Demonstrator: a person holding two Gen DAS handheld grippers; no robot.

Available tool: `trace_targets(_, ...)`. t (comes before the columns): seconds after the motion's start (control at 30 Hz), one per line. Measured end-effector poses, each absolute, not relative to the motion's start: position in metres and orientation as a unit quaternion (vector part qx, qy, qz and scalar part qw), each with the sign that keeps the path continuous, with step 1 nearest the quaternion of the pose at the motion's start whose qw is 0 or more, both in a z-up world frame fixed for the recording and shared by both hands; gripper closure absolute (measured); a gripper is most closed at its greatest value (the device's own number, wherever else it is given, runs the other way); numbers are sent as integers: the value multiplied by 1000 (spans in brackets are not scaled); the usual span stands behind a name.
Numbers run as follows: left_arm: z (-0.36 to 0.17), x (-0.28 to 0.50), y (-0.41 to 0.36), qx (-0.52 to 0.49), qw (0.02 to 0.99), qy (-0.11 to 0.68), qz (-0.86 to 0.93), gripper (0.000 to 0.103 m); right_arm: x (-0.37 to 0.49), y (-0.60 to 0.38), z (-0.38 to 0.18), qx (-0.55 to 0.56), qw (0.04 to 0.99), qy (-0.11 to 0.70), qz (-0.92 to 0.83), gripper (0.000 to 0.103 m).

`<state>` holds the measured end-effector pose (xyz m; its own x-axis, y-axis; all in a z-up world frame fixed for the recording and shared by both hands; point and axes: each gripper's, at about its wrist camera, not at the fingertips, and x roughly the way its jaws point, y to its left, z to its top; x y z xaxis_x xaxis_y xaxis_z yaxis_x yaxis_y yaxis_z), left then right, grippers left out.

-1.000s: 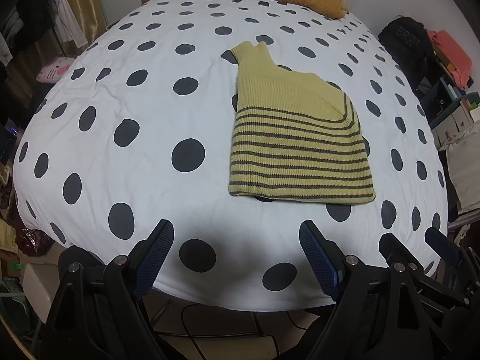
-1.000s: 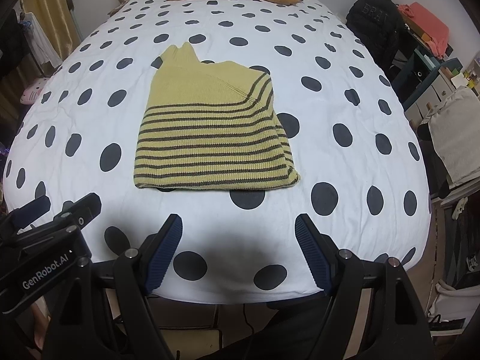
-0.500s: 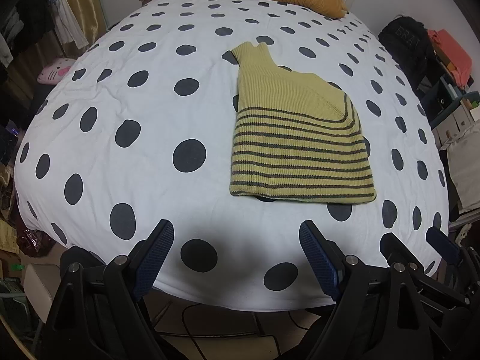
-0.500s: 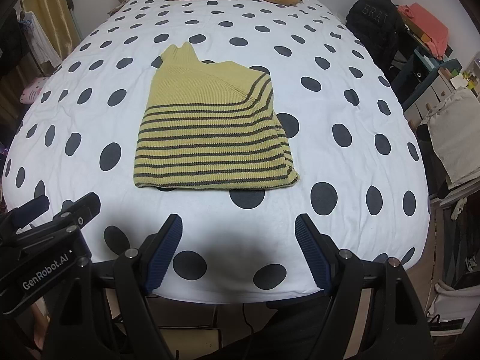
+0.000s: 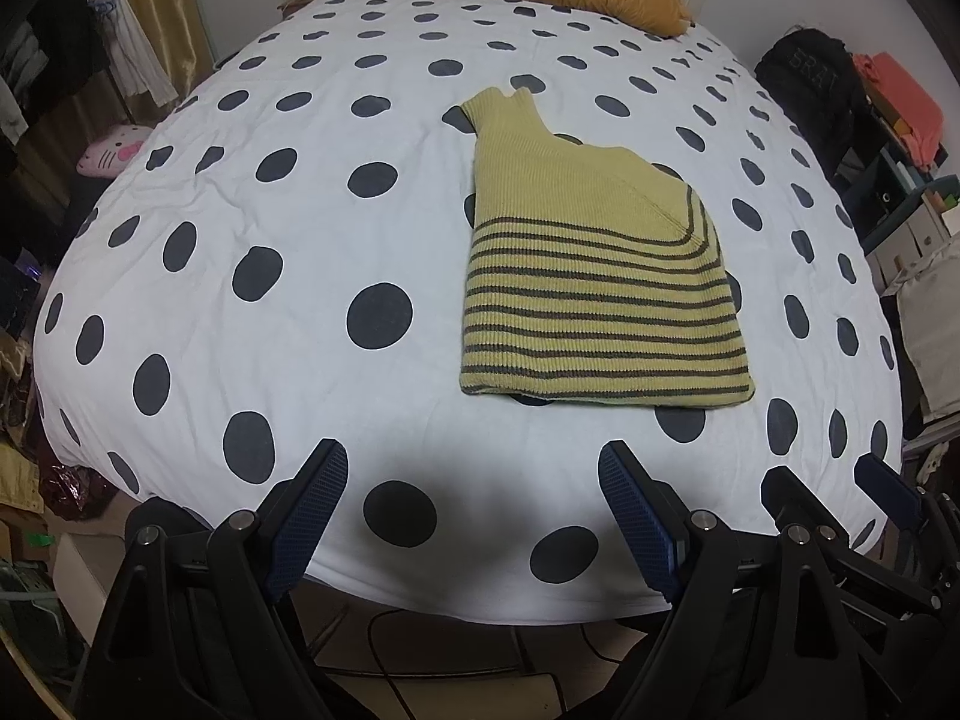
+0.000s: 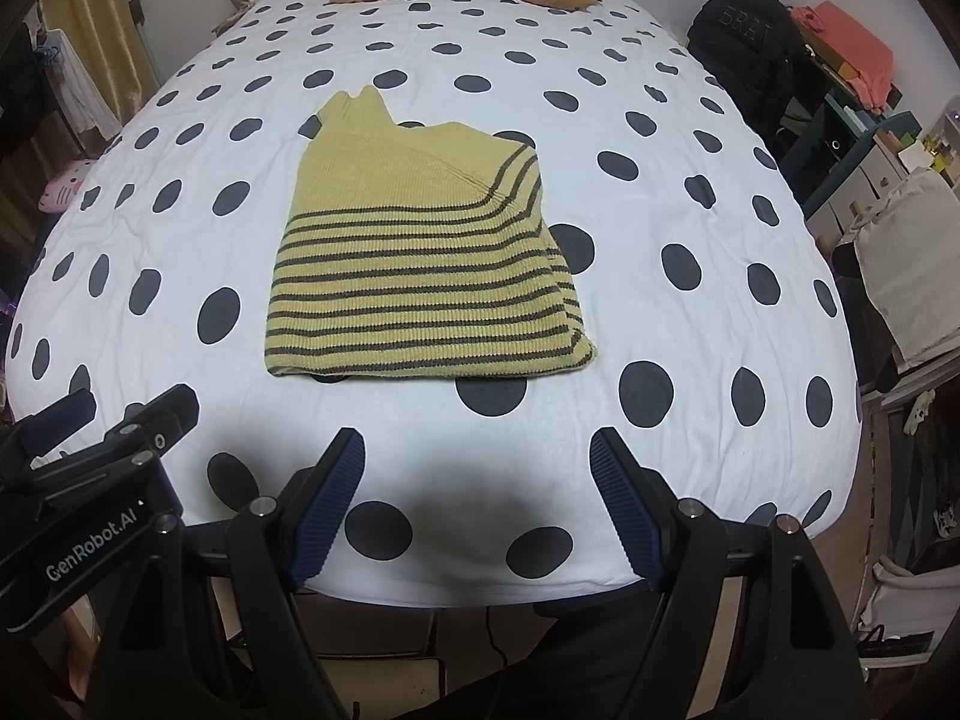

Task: Fold large clothes

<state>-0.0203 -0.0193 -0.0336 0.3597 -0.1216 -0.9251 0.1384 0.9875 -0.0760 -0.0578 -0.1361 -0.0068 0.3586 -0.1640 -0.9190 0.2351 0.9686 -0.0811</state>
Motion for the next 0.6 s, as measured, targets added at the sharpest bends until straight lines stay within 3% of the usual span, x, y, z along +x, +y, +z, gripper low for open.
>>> trace_targets(0.6,-33,-21,-24,13,826,558,-79,17,-59,-140,-7,34,823,553,-121,25)
